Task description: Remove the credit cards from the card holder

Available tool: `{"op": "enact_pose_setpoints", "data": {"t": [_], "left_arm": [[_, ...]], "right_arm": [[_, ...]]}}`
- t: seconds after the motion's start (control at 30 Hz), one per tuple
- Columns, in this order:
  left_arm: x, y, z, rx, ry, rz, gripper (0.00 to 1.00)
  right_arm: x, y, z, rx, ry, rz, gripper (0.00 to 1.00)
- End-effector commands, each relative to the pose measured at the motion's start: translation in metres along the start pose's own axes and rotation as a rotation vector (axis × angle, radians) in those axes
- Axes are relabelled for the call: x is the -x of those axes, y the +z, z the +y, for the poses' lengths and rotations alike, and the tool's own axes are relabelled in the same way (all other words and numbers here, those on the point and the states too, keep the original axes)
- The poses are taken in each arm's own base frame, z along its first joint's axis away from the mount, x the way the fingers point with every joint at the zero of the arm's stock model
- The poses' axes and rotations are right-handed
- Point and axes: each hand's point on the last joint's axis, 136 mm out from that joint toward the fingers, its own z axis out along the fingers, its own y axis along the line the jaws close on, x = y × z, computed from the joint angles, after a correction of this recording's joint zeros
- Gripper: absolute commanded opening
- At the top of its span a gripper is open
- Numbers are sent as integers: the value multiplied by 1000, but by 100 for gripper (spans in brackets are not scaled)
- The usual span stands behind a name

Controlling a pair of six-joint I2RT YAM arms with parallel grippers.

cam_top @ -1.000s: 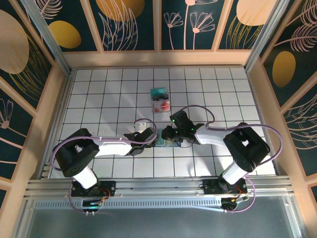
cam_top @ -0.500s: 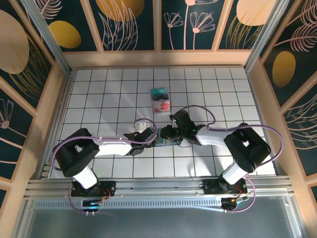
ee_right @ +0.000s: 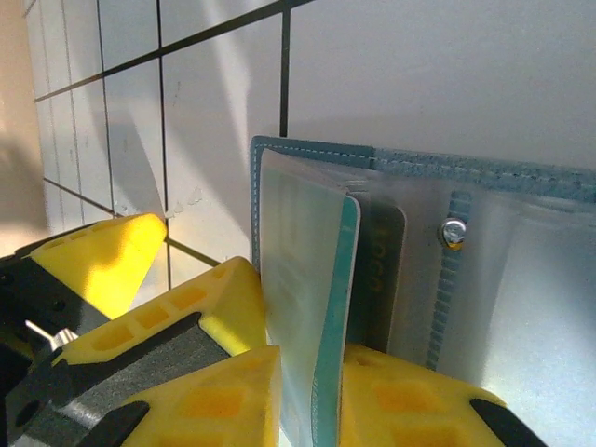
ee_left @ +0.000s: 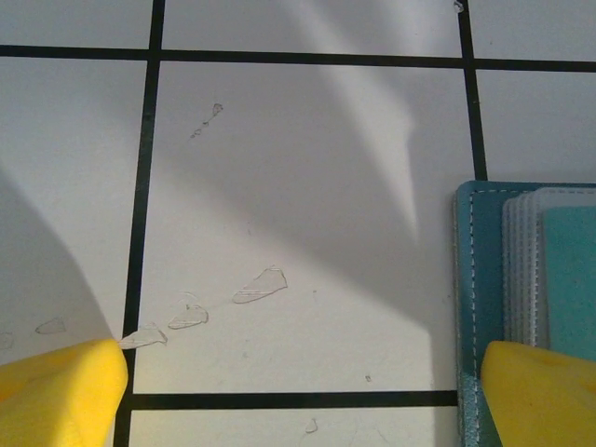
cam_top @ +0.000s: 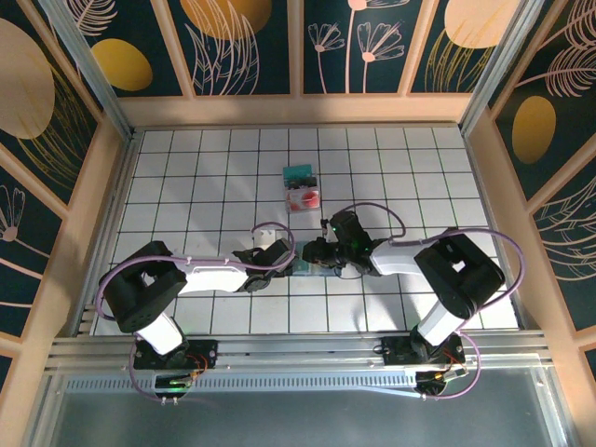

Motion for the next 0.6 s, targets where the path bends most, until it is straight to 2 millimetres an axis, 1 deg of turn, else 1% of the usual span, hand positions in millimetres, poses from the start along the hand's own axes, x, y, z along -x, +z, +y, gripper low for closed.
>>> {"op": "enact_pose_setpoints", "data": {"t": [0.0,0.17,0.37,0.47,0.57], "left_arm": [[-26,2,19,62,59,106,99],[-26,2,19,69,61,109,99],[-26,3,18,71,63,111,99],[-26,3,19,74,64,111,99],[-26,3,19,78,65,115,99]], "right_arm": [[6,-13,24,119,-22,-22,21],[9,-21,26,144,-14,-36,21],[10,-22,27,158,-5,-37,19],[10,-23,23,146,4,-34,17],[11,-25,18,124,13,-40,11]]}}
